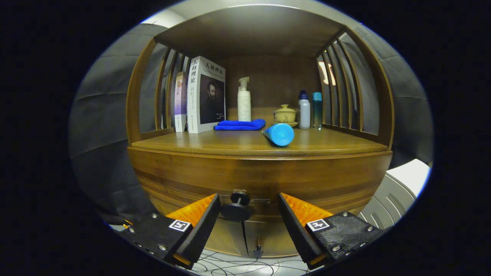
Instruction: Pull open the drawer, take out the items inside it, and place them on the countertop above the cabinet.
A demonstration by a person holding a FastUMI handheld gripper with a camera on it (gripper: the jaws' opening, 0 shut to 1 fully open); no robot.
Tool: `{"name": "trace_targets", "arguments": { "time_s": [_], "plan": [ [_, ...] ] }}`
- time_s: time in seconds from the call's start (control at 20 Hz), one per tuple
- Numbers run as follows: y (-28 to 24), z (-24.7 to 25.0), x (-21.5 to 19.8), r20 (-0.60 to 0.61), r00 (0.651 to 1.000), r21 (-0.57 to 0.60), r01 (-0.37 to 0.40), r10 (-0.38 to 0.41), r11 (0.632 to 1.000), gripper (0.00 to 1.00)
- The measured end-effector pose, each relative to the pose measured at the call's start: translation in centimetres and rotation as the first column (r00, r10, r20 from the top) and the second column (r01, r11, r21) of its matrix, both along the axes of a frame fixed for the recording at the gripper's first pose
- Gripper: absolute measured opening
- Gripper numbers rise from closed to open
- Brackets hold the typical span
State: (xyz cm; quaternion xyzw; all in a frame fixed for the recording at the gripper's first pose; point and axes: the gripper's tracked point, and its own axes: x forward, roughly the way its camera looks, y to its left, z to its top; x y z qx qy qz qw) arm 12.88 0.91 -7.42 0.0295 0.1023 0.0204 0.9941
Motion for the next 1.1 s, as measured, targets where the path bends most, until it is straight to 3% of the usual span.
{"name": "trace_targets", "arguments": {
  "time_s": [0.5,1.1],
  "plan": [
    [-1.0,8.1,-9.2,0.166,0.984,-0.013,0.067,-0.064,0.998,0.95],
    [1.3,10.5,-16.2,0.256,0.966,-0.031,0.034,-0.025,0.999,0.95]
  ]
}}
